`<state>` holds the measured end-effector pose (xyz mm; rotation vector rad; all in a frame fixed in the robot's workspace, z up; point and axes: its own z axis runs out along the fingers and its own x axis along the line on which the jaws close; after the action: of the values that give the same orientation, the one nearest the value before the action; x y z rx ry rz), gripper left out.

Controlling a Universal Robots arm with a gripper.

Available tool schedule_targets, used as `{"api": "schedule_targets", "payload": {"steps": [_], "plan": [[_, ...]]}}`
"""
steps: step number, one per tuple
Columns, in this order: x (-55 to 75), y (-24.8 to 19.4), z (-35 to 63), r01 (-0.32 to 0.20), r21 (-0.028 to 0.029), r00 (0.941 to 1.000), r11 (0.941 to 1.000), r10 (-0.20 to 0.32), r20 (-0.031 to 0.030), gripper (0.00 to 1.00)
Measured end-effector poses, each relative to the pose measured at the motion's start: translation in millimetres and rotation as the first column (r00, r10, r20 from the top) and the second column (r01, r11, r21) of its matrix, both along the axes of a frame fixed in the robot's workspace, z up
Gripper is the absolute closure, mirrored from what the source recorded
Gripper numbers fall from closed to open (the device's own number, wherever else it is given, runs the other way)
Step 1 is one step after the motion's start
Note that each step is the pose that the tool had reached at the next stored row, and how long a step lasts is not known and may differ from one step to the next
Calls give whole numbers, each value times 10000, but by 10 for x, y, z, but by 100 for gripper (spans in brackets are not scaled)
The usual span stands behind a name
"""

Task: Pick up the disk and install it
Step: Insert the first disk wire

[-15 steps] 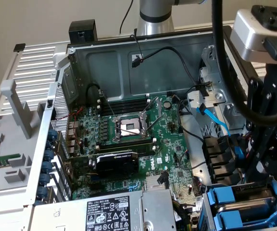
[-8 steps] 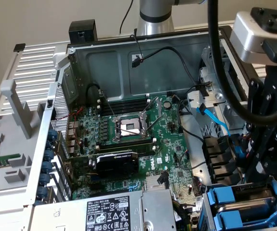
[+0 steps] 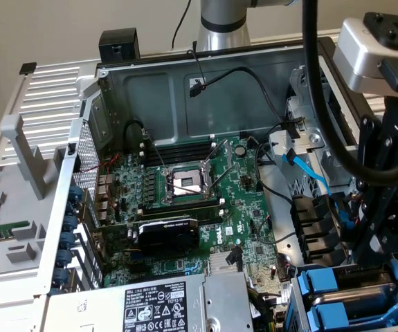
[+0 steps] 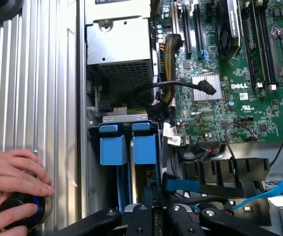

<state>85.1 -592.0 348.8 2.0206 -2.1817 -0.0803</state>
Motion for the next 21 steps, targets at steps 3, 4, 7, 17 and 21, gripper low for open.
{"api": "schedule_targets", "payload": {"steps": [3,4,7,17,21], "plan": [[0,0,-6,0,0,10000,10000,0,0,84],[0,0,-10,0,2,10000,10000,0,0,84],[0,-1,-25,0,1,10000,10000,0,0,84],[0,-1,-50,0,0,10000,10000,0,0,84],[7,0,-52,-1,2,10000,10000,1,0,84]]}}
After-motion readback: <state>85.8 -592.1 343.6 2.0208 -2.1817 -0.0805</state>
